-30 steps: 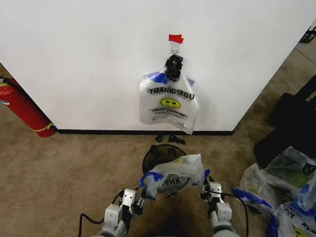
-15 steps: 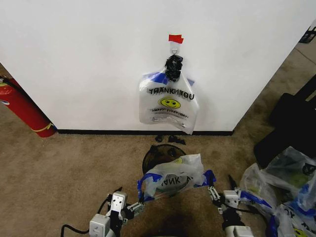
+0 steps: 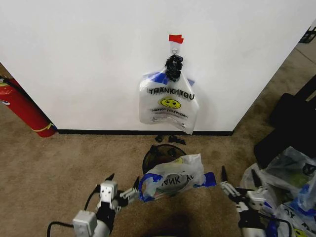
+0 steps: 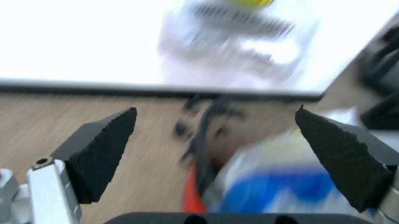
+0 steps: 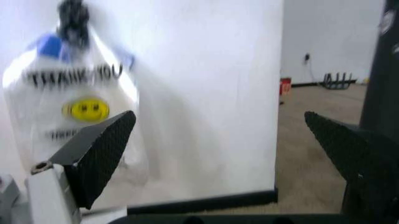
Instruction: Pick up the garbage bag from the wall and place it over the trash bin.
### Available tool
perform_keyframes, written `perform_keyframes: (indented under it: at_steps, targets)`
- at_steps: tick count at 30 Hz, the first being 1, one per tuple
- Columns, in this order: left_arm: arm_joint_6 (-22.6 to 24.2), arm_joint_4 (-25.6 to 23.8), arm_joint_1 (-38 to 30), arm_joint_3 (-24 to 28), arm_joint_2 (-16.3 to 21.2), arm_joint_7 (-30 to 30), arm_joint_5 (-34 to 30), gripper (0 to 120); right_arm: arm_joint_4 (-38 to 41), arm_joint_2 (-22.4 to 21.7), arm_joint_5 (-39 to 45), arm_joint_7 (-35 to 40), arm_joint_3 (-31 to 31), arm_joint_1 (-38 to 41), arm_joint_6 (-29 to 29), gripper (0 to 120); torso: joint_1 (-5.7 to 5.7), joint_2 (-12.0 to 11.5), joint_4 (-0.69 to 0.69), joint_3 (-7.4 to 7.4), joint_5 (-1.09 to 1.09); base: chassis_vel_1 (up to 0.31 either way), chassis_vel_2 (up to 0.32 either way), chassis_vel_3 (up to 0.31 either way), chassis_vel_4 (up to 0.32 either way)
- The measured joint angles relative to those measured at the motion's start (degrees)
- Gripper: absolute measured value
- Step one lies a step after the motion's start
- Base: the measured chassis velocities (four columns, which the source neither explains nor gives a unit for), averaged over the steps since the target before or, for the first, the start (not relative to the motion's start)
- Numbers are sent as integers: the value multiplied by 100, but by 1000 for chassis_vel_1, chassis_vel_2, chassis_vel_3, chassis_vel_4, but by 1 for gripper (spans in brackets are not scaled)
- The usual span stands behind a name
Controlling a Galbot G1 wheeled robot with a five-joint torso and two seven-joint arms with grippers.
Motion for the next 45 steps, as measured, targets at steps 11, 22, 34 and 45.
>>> perform_keyframes:
  at_steps: [11, 22, 34, 45]
  targets:
    - [-389, 563, -1485, 254, 110, 832, -584, 100, 286, 320, 185, -273, 142, -212, 415, 100, 0, 0, -2, 0, -1, 0, 0, 0, 0]
    - [302, 983, -2657, 445, 485, 1330, -1268, 100, 667, 272, -471, 240, -307, -224, -361, 100, 0, 0, 2, 1, 2, 0, 0, 0, 0]
    - [1055, 2306, -4883, 1584, 756, 1958, -2121, 100, 1014, 401, -499, 251, -204, -179, -631, 100, 1, -1, -4, 2, 1, 0, 0, 0, 0]
    - [2033, 3970, -6990, 2643, 570, 4033, -2286, 86, 1336, 650, -459, 128, -18, -743, -323, 100, 1, -1, 1, 1, 0, 0, 0, 0, 0]
